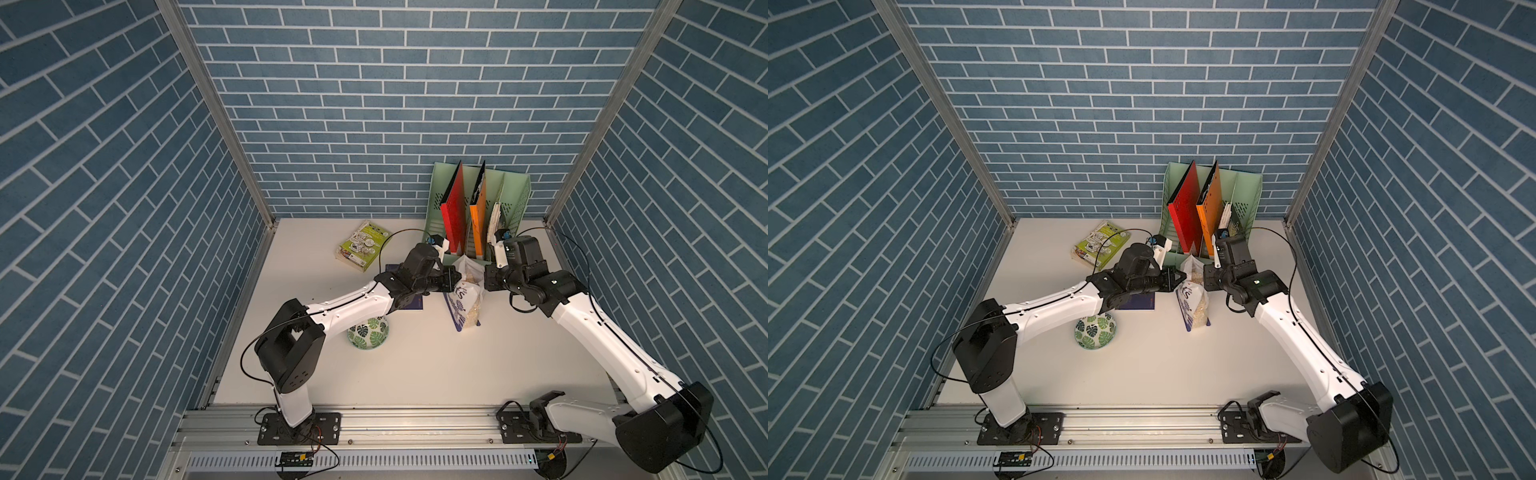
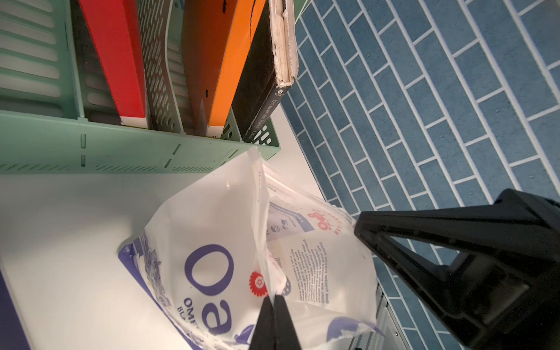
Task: Pour the oats into the breakfast bowl
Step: Open the oats bag at the center of the board.
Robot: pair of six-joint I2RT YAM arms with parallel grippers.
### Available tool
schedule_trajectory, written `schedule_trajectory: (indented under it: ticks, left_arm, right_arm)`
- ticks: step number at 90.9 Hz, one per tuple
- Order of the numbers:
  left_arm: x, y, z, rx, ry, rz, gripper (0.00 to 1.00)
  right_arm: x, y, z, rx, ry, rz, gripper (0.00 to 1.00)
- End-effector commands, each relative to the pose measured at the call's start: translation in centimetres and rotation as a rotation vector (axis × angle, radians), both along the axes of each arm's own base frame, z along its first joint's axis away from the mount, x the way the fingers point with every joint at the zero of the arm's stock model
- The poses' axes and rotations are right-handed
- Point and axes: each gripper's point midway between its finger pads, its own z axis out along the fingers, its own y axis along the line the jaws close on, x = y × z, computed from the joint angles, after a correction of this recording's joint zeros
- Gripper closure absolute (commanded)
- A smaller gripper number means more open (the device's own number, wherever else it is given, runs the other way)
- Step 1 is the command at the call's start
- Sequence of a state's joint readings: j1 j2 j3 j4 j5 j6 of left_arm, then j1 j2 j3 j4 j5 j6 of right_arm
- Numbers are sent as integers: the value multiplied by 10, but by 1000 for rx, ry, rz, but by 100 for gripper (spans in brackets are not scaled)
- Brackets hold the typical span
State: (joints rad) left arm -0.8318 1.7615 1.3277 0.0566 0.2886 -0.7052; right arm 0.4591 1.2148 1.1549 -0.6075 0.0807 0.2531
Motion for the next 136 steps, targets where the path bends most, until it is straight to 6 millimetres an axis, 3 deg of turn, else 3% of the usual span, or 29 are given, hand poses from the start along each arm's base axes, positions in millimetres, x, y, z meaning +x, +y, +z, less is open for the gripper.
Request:
schedule_trajectory:
  ticks: [1, 10, 19, 31, 47, 51, 59, 64, 77, 91, 103, 108, 122, 136]
  left_arm:
    - [3, 6, 39, -19, -78, 8, 100]
    - [3, 8, 38, -13, -75, 12, 100]
    - [3, 9, 41, -17, -82, 17, 100]
    - [4, 10, 45, -22, -90, 22, 100]
    - [4, 12, 48, -23, -97, 29, 100]
    - [3, 13, 49, -22, -99, 30, 100]
    - [3, 17, 52, -7, -107, 40, 100]
    - [2, 23, 51, 21, -111, 49, 100]
    - [-4, 44, 46, 102, -104, 87, 100]
    - [-12, 65, 42, 182, -97, 113, 100]
    - [-21, 69, 34, 229, -72, 74, 100]
    - [-25, 65, 30, 230, -53, 40, 100]
    - [-23, 57, 25, 215, -47, 22, 100]
    - [-12, 50, 26, 209, -67, 39, 97]
  right_arm:
    - [5, 22, 26, 83, -57, 105, 97]
    - [3, 41, 32, 160, -50, 170, 70]
    - [4, 47, 23, 143, -19, 185, 58]
    - [6, 51, 4, 112, 37, 189, 55]
    - [4, 63, -3, 114, 59, 222, 52]
    - [5, 62, -5, 101, 63, 217, 58]
    - [12, 47, -5, 28, 46, 153, 89]
    - [16, 36, 1, -25, 25, 109, 100]
    - [22, 19, 15, -106, -14, 55, 100]
    - [24, 17, 11, -147, -2, 58, 100]
    - [30, 11, 16, -202, -41, 47, 100]
    - [31, 17, 20, -195, -63, 79, 100]
    - [17, 60, 27, -3, -85, 272, 100]
    - [12, 63, 23, 36, -50, 261, 100]
